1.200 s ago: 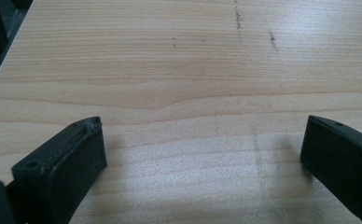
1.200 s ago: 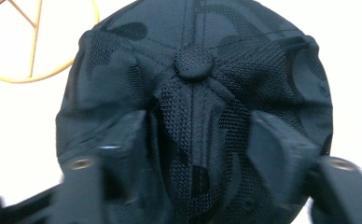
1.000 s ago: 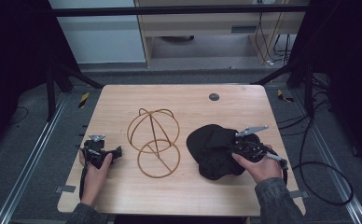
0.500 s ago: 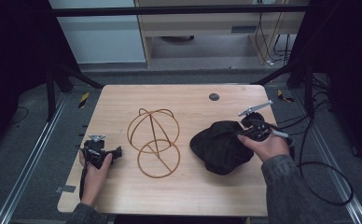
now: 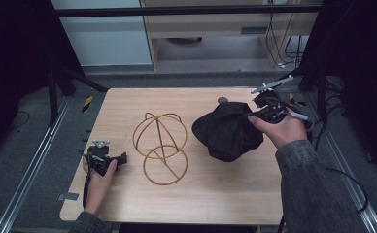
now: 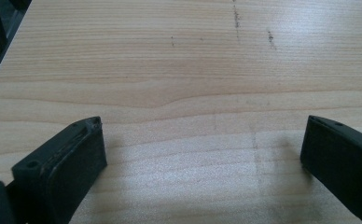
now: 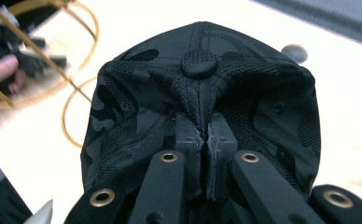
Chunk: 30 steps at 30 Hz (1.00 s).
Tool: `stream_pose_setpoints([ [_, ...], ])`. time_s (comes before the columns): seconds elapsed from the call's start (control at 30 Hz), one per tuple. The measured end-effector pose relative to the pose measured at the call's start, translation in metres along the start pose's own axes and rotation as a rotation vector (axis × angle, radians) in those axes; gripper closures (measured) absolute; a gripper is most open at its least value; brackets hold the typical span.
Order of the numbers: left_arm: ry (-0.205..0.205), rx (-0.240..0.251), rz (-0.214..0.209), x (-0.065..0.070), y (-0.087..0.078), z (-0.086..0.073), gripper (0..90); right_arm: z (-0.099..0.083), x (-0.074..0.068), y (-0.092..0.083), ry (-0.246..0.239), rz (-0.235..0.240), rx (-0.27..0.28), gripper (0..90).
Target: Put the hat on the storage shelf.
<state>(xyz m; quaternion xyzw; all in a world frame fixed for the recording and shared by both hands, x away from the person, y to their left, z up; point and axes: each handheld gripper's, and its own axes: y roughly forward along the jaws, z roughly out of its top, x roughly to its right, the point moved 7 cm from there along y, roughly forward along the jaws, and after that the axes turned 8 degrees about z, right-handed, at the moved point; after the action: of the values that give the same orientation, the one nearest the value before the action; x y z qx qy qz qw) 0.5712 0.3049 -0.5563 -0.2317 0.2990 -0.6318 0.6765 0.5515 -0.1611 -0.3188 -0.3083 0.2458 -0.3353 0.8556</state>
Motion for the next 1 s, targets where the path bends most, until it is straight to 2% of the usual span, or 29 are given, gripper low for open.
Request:
stream_pose_setpoints([
  [0.03,0.0,0.0,0.0,0.0,0.0,0.0,0.0,0.0,0.0,0.0,0.0,0.0,0.0,86.0],
  [0.07,0.0,0.001,0.0,0.0,0.0,0.0,0.0,0.01,-0.004,-0.006,-0.001,-0.006,0.024,86.1],
  [0.2,-0.001,0.002,0.0,0.0,0.0,0.0,0.0,0.028,-0.011,-0.015,-0.019,-0.02,0.083,86.2],
  [0.4,-0.001,0.001,0.0,0.0,0.0,0.0,0.0,0.045,-0.018,-0.021,-0.022,-0.018,0.146,86.4],
  [0.57,-0.001,0.001,0.0,0.0,0.0,0.0,0.0,0.056,-0.027,-0.022,-0.033,0.002,0.162,86.4],
  [0.9,0.0,0.001,0.0,0.0,0.0,0.0,0.0,0.081,-0.054,-0.024,-0.075,0.023,0.196,86.6],
  [1.0,0.0,0.001,0.0,0.0,0.0,0.0,0.0,0.094,-0.067,-0.023,-0.098,0.037,0.217,86.6],
])
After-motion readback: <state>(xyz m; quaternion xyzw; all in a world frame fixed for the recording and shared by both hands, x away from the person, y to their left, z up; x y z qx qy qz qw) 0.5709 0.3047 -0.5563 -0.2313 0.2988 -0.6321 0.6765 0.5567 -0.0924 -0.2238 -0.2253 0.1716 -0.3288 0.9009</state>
